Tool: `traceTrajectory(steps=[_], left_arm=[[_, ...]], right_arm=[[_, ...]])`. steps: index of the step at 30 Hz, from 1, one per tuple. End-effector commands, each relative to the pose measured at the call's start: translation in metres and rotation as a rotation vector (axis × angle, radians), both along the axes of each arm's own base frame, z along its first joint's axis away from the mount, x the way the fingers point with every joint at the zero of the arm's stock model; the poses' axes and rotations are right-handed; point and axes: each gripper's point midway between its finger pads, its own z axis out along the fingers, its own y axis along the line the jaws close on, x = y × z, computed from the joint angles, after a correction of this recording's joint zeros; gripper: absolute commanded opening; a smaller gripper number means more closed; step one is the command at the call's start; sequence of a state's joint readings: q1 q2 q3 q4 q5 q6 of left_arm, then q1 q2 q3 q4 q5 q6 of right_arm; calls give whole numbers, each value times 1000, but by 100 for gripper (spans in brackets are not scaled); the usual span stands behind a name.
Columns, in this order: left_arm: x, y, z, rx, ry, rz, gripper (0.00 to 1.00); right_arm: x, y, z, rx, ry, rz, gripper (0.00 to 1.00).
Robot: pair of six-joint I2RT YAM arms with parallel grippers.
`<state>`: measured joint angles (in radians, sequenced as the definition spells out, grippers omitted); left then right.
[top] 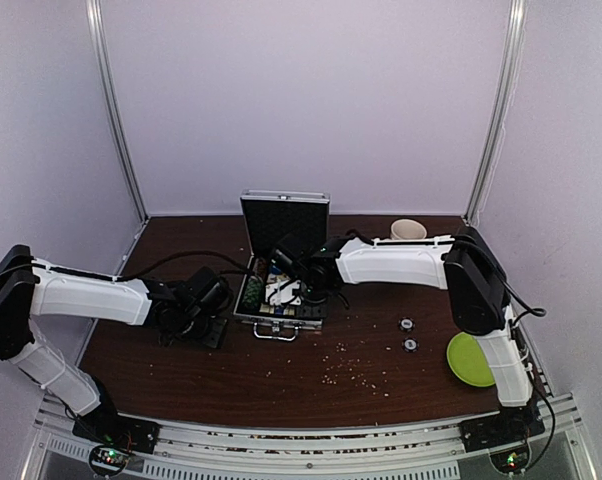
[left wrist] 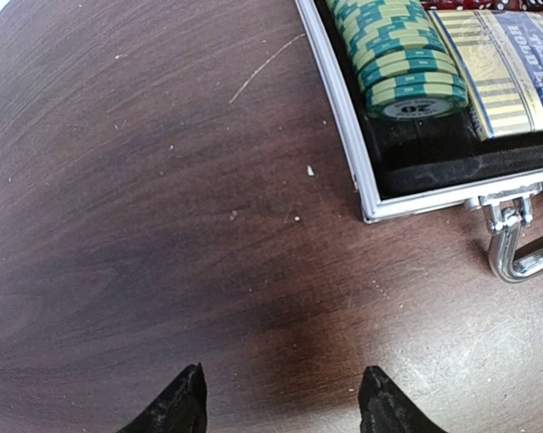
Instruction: Pack up texas hold em set
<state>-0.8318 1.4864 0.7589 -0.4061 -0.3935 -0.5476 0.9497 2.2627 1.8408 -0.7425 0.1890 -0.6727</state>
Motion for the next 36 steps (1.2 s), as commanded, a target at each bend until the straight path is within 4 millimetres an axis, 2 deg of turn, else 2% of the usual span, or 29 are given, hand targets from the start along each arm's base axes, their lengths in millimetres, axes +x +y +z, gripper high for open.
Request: traceTrajectory(steps=[1,9,14,17,21,25,31,36], left_arm=[[8,-3,9,-12,-30,-1,60],[9,-4,10,-10,-34,-8,60],[7,-3,9,-11,-30,-7,60],[6,-2,7,-11,-26,-5,60],[5,-2,6,-14,-26,-6,60],[5,-2,6,-24,-28,-6,60],[10,-12,9,-94,-27,-11,60],[35,-28,27,-220,-41,-19,62]], right_arm=[[20,-7,17,11,-85,-48,53],[30,-9,14,3,-125,-68,57],[37,-11,23,41,-109,-88,60],[32,-14,27,68,-51,-76,60],[24,-14,45,141,9,-75,61],[26,-17,61,210,57,-111,61],[22,-23,47,256,181,-163,57],[19,-27,42,327,267,-220,55]])
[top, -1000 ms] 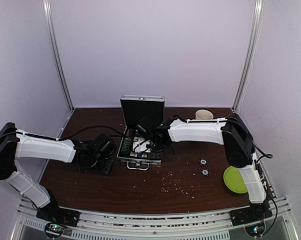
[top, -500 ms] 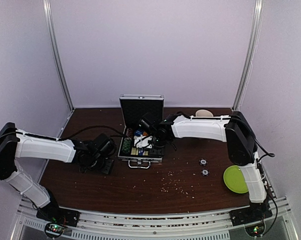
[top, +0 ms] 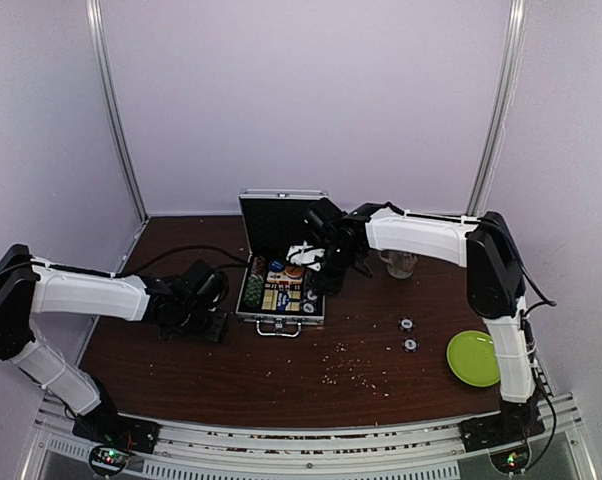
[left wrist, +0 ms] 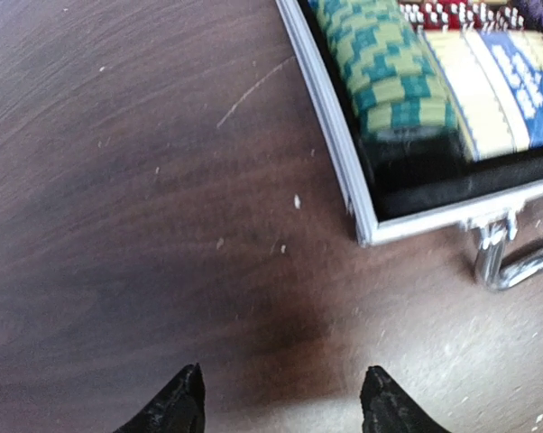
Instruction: Pack up texas hold em set
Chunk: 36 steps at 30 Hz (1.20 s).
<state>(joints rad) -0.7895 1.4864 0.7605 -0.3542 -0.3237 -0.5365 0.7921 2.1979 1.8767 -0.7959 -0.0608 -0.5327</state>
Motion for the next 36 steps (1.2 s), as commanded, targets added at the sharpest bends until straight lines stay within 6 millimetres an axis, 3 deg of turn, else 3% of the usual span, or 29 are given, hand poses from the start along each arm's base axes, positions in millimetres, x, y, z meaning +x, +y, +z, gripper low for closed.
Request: traceTrajectory(steps=[1,7,15,22,27,33,36], left_arm=[[32,-28,28,-182,-49,-25,63],[70,-53,35,-343,-14,-32,64],[97,-69,11,-412,85,-1,62],[93,-73,-8,-402,157,-1,60],[82,-65,-7,-394,156,-2,61],[69,-52,10,-396,118,3,61],[65,-46,7,-374,126,17,60]], right_arm=[[-14,2,9,116,114,-43,55],[-13,1,4,176,162,-83,58],[29,-4,-16,145,61,-235,57],[54,-18,-31,104,36,-314,55],[46,-16,-36,114,74,-302,55],[40,-18,-22,135,77,-300,57],[37,-19,-10,162,70,-293,57]])
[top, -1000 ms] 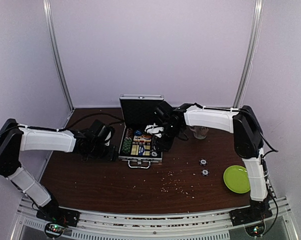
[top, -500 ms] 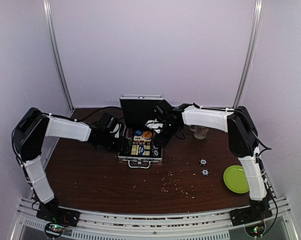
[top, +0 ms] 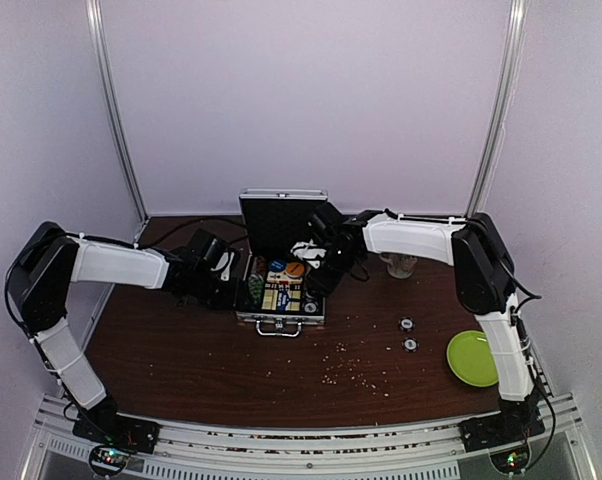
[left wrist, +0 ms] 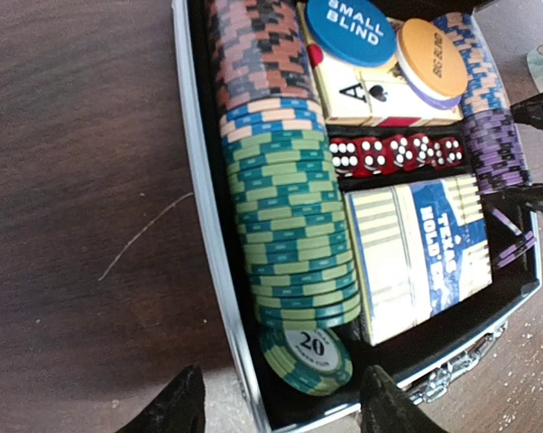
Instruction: Pack up texas hold em set
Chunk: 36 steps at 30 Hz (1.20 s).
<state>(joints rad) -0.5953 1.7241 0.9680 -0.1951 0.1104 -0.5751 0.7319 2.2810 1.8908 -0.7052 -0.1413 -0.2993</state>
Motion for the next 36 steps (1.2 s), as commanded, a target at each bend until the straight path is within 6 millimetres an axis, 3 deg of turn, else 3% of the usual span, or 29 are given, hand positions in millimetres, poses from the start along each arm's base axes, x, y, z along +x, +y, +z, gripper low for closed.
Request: traceTrajectory(steps=[1,6,10,21,36], left_arm=[[0,9,5,15,-15,24,59],[0,6,-2,9,-1,16,58],[-2,6,-5,6,5,11,58],[-6,8,-10,15,14,9,58],[-7,10,-14,25,20,9,58]], right_arm=[[7,-18,22,18,-27,-58,57],[-6,-16,39,63,-11,-13,64],[-14,-14,41,75,-2,18,71],[-33,10,23,52,37,105,76],[-25,8,-5,-72,-17,92,79]])
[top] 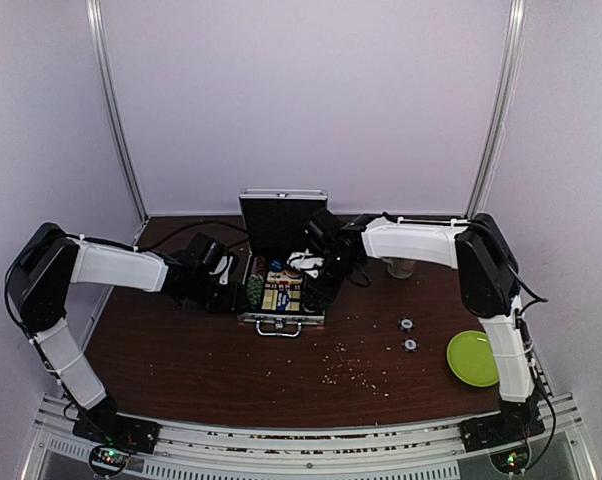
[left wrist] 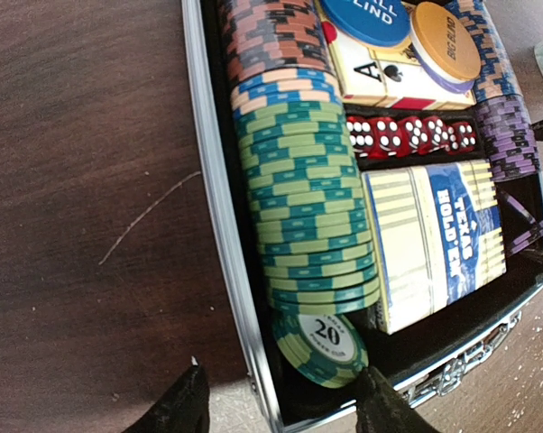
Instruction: Pack up texas hold em set
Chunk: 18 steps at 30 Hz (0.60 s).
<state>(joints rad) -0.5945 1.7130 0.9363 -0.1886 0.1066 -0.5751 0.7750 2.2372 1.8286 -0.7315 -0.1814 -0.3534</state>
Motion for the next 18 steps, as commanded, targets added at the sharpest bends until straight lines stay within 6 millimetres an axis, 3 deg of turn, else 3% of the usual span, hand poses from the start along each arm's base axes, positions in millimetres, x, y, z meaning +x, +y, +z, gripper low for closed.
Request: traceTrajectory(steps=[1,6,14,18], left_arm=[[-1,4,-8,15,9,5,57],[0,4,-10,18,13,4,57],[-2,5,-12,20,19,5,57],[-3,5,-12,21,21,3,57]], right_arm=[[12,0,-6,-61,-65,-20,80],[26,-2,-17,-84,-104,-92,79],[50,-10,-5,-84,-156,-150,78],[35,-3,-4,-40,-81,-72,80]])
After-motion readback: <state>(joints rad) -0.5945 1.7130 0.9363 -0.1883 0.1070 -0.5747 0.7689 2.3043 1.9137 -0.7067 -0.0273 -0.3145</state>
